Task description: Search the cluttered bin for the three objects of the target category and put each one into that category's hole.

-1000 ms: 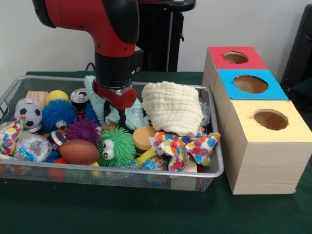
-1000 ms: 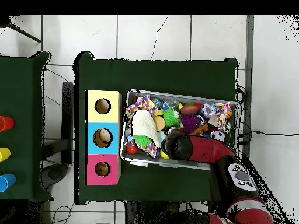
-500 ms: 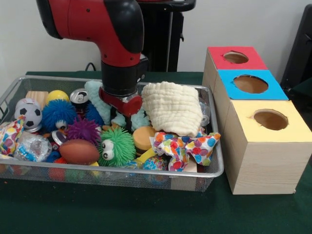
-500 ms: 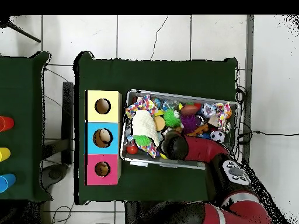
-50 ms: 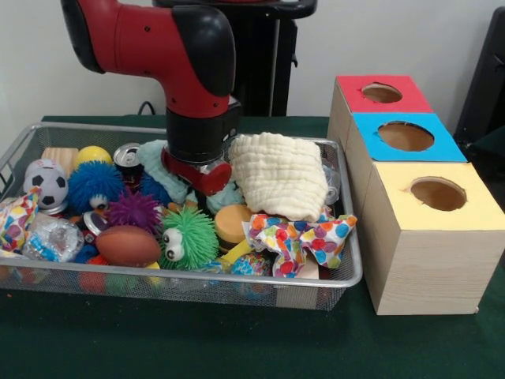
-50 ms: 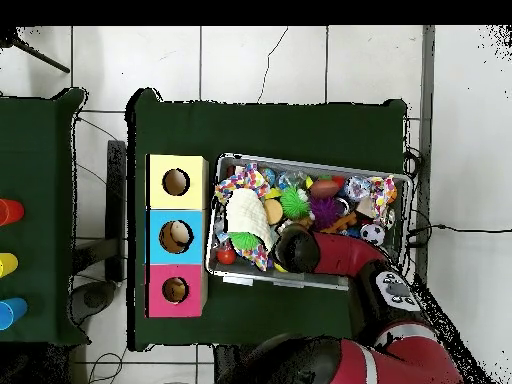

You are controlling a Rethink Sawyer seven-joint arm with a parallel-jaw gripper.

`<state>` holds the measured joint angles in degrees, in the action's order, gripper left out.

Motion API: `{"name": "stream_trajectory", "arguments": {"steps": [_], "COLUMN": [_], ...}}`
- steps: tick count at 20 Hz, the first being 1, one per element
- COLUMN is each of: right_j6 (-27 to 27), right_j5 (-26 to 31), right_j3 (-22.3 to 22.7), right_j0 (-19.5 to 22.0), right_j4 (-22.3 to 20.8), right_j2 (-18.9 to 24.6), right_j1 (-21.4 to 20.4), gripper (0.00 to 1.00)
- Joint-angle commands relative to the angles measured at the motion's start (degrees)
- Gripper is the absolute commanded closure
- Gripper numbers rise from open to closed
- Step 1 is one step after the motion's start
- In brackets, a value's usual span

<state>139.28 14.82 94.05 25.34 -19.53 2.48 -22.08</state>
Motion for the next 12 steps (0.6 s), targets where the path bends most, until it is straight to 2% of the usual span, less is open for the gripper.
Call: {"name": "stream_trajectory", "arguments": {"steps": [1,4,5,7,9,12], "right_j6": [0.11,1.10,0.43,-0.76,-1.82,-1.64], "right_j5": [-1.11,1.09,3.06,5.90,8.52,8.89], "right_j3": [-3.79,-0.69,0.03,0.57,0.78,1.20], "right_j0": [-1.62,-3.41,-4.81,-6.37,-7.68,-10.09], "right_j4": [-2.13,-1.53,-1.97,-2.17,-2.07,-2.89], "right_j2": [0.75,-1.12,-2.65,-4.29,-5.61,-8.58], "right_j1": [2.40,-4.17,-7.83,-12.39,-15.61,-18.99], "gripper": [1.00,1.00,1.00,1.00,1.00,1.00]}}
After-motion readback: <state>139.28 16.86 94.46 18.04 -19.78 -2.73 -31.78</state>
